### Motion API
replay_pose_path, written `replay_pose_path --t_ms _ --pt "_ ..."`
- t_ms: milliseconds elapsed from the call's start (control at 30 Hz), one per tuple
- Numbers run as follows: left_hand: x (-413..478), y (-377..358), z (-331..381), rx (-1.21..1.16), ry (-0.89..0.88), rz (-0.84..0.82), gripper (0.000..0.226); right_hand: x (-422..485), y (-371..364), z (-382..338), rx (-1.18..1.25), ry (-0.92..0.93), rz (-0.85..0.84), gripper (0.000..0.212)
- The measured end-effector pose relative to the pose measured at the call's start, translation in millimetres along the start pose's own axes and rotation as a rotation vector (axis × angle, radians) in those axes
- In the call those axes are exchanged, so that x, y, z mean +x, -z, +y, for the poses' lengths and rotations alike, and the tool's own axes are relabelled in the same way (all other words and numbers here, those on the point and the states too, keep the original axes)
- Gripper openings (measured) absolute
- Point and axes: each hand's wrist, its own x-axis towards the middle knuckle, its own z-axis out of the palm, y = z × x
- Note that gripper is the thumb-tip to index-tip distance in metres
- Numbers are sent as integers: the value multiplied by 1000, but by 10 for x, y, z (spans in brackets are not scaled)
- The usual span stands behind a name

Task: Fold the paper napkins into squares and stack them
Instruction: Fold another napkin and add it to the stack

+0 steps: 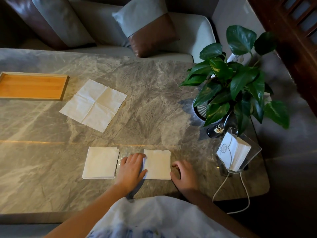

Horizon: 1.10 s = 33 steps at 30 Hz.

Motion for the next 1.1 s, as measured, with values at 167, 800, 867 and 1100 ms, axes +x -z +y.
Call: replay_pose_path --t_ms 167,800,867,1100 --pt "32 -111 4 156 -175 -187 65 119 -78 -152 -286 228 -144 51" --pt "13 61 187 -448 360 -268 64 146 -168 35 -314 109 -197 69" --pt "29 36 228 -620 516 -286 53 131 -154 24 -312 104 -199 69" --pt "160 95 274 -711 570 -361 15 82 -132 -1 -327 103 -201 69"
